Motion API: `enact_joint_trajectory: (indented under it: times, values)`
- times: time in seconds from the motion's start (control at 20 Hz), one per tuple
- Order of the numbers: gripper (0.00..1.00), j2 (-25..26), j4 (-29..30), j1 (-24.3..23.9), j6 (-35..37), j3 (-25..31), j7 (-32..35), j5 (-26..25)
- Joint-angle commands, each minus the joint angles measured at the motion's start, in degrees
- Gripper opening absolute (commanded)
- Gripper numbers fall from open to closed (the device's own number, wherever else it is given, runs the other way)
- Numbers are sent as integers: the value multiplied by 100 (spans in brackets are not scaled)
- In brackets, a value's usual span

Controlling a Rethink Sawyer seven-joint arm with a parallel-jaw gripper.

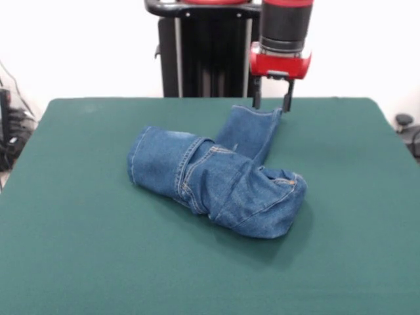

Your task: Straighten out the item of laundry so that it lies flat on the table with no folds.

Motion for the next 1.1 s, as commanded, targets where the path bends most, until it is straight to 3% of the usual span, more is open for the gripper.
enact_joint_trajectory:
  times: [0.05, 0.45, 0.85, 1.1]
  values:
    - [100, 288, -406, 103, 368, 424, 1283, 316]
    - [100, 667, -598, -186, -282, 678, 1205, 64]
    - [100, 1419, -776, -546, -1307, 999, 1378, -311]
    - [100, 1726, -865, -464, -1930, 939, 1546, -364]
